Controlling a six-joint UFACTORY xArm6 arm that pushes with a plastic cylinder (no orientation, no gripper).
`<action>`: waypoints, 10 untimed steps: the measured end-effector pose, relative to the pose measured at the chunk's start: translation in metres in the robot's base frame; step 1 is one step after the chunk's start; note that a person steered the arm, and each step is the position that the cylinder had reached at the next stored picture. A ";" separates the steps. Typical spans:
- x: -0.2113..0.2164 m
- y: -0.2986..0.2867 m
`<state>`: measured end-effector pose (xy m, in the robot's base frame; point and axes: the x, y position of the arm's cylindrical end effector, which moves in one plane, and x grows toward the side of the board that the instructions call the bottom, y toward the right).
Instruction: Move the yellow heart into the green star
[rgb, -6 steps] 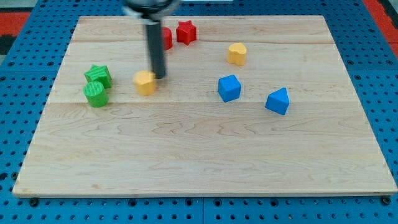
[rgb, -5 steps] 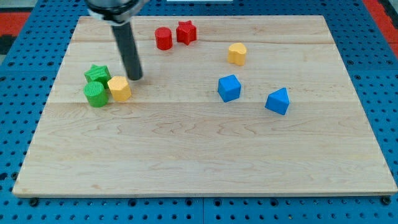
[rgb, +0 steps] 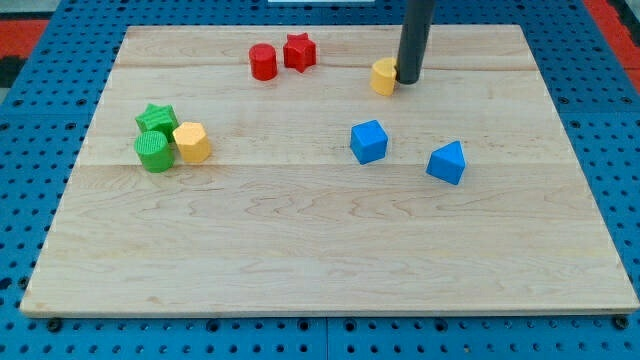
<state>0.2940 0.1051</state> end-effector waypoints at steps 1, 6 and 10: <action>0.002 -0.075; 0.052 -0.126; 0.062 -0.271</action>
